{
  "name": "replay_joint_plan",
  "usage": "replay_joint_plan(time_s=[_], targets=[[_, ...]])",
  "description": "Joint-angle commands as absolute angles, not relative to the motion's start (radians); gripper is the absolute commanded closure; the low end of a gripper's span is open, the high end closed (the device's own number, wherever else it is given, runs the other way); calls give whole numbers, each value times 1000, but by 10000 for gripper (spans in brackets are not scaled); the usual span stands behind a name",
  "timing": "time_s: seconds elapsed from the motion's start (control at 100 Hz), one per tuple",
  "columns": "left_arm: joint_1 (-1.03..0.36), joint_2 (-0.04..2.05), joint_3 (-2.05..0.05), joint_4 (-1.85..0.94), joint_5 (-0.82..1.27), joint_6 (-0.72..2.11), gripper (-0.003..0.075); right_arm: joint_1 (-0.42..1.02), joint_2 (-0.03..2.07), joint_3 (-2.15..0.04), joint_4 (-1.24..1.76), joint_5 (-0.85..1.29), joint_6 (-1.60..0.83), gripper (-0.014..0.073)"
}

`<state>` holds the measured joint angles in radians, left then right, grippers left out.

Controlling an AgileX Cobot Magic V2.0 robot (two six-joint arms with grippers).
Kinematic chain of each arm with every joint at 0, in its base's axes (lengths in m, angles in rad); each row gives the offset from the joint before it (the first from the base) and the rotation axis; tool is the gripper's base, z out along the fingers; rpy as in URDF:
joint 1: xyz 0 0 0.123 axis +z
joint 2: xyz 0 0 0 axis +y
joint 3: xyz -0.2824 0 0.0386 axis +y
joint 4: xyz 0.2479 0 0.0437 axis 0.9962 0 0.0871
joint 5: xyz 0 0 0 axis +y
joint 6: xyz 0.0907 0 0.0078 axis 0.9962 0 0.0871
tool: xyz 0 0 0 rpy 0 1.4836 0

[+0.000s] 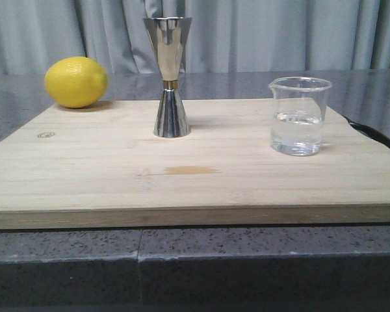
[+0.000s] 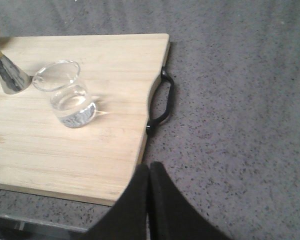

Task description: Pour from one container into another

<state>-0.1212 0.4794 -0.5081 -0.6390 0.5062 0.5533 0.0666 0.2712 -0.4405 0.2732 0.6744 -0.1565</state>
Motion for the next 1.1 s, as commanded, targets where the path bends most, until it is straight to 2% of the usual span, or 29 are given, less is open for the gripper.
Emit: replay_joint_plan(time_s=[0.0,0.14,0.23,0.28,0.37,0.45,0.52,0.61,0.68,0.88,1.09], targets=[[-129,575,-559,-831,450,766,738,64,330,-499,302,584,-206,666],[-129,685,-562,-987,450,918,735,64,353,-514,302,520,-221,666],[-129,738,-562,-1102,466,1035,675,64,356,-514,302,509,-221,664],[-129,763,-562,-1189,483,1118,604,64,356,-514,302,509,-223,646],[-129,808,-562,-1358,527,1318,407,64,356,-514,300,509,-240,594],[-129,845,-562,-1477,554,1496,207,64,356,-514,300,504,-261,503],[-129,883,-562,-1525,561,1572,104,64,356,-514,300,500,-261,407],[-129,933,-562,-1577,579,1578,81,64,360,-514,300,499,-261,284],[-129,976,-562,-1654,607,1616,80,64,368,-510,304,493,-261,235],[-129,1118,-562,-1850,787,1931,81,64,395,-430,356,406,-261,233],[-129,1274,-567,-1850,930,2092,81,64,395,-394,356,384,-268,233]])
